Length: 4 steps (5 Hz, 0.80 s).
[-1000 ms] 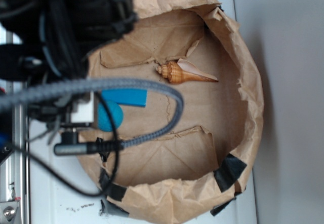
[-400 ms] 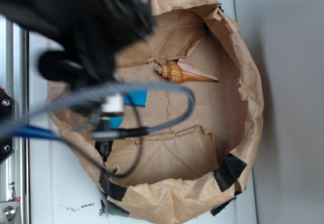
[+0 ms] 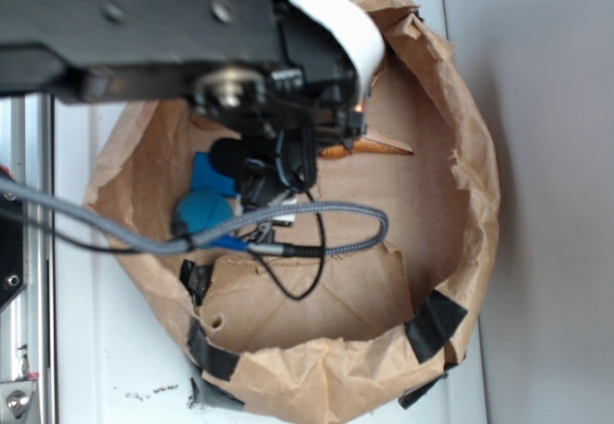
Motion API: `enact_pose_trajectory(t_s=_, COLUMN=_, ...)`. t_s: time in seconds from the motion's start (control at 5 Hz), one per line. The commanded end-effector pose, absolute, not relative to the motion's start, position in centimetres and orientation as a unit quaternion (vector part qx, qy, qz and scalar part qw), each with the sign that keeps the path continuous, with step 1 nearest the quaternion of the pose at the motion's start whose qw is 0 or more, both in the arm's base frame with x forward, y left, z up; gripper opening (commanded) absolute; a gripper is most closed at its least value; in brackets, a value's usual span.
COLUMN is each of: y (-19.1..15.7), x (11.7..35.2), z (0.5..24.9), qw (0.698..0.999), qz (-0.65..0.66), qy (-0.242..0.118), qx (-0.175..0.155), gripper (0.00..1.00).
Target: Grab the shell.
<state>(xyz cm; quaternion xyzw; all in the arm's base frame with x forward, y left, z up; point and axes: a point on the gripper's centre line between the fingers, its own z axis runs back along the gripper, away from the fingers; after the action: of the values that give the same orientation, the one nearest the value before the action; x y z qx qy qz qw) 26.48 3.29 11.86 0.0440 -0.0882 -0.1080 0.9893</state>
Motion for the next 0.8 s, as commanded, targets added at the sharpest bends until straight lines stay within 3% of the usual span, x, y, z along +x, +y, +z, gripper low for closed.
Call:
enact_pose_trajectory(t_s=0.0, y=3.7, x=28.2, z=11.9, qw=0.982, qz=-0.134, qy=-0.124, qx=0.050, gripper=1.00)
enact_pose_trajectory(t_s=0.4, y=3.7, x=28.2, z=11.9, qw=0.982, qz=-0.134, qy=-0.124, qx=0.050, gripper=1.00)
enact_pose_trajectory(t_s=0.6, y=3.9, x=29.2, z=10.0, qw=0.980, qz=-0.131, qy=-0.142, qx=0.045, gripper=1.00)
